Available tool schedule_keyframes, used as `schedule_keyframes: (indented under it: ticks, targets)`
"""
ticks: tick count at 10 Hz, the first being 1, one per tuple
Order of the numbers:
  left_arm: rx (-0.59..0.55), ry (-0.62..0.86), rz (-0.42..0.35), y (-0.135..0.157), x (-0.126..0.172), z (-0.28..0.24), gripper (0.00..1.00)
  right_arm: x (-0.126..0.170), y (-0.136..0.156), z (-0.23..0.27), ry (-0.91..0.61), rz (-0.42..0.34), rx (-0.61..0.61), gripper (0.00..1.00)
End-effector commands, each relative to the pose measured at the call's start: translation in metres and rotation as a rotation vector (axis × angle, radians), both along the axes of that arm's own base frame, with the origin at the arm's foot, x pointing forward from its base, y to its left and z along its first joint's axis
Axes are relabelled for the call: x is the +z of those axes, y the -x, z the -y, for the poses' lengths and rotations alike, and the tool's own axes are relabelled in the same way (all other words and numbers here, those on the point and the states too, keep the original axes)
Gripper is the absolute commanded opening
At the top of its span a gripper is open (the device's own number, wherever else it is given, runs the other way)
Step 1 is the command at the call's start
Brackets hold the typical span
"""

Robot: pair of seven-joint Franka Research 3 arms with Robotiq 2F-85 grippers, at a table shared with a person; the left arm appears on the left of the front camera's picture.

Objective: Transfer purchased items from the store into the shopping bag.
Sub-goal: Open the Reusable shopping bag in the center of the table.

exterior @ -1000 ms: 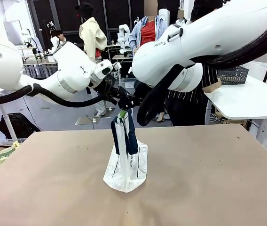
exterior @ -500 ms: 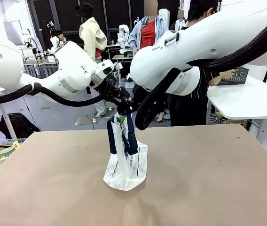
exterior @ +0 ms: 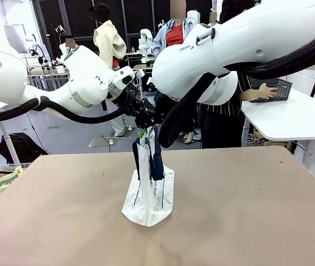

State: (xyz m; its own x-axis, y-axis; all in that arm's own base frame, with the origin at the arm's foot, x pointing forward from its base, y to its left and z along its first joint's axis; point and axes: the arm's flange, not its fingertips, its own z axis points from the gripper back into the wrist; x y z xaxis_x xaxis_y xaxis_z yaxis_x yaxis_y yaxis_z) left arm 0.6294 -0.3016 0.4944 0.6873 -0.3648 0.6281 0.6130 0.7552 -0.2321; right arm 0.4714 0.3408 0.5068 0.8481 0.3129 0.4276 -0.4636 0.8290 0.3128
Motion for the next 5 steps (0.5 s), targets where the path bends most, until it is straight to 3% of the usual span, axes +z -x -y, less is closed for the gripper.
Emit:
schedule_keyframes:
  ticks: [1,5]
  targets:
    - [-0.003,0.005,0.028,0.0042,0.0025,-0.0058,0.75,-0.0028,0.0040,-0.0008,0.027,-0.004,-0.018,1.00]
    - [0.041,-0.040,-0.018,0.0044,-0.0014,-0.0119,0.75,-0.0090,-0.0014,-0.0013,0.037,-0.029,-0.024,1.00]
